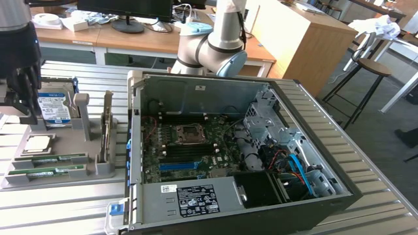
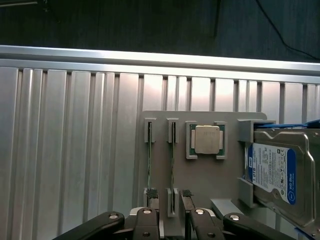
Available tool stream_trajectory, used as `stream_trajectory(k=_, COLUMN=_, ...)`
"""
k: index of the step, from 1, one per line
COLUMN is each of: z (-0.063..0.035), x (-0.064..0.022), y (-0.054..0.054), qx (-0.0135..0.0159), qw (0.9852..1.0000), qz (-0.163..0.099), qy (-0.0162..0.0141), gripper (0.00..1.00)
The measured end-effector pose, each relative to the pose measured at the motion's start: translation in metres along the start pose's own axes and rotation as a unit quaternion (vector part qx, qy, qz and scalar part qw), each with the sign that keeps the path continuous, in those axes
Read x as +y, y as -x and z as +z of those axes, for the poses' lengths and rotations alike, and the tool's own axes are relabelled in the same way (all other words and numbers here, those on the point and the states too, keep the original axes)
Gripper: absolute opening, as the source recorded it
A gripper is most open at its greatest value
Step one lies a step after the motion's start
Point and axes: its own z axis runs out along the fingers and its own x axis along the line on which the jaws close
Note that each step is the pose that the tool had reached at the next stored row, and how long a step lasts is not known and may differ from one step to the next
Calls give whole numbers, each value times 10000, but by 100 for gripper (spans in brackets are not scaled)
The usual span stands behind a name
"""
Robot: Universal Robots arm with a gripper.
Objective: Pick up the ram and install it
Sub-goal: 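Pick up the ram and move it above insertion slot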
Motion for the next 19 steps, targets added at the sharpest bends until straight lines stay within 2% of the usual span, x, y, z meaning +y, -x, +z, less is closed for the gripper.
stream_trajectory(k=19, z=184, x=-8, y=-3, qx=0, qw=10000, qz=0, qy=-4, gripper=30)
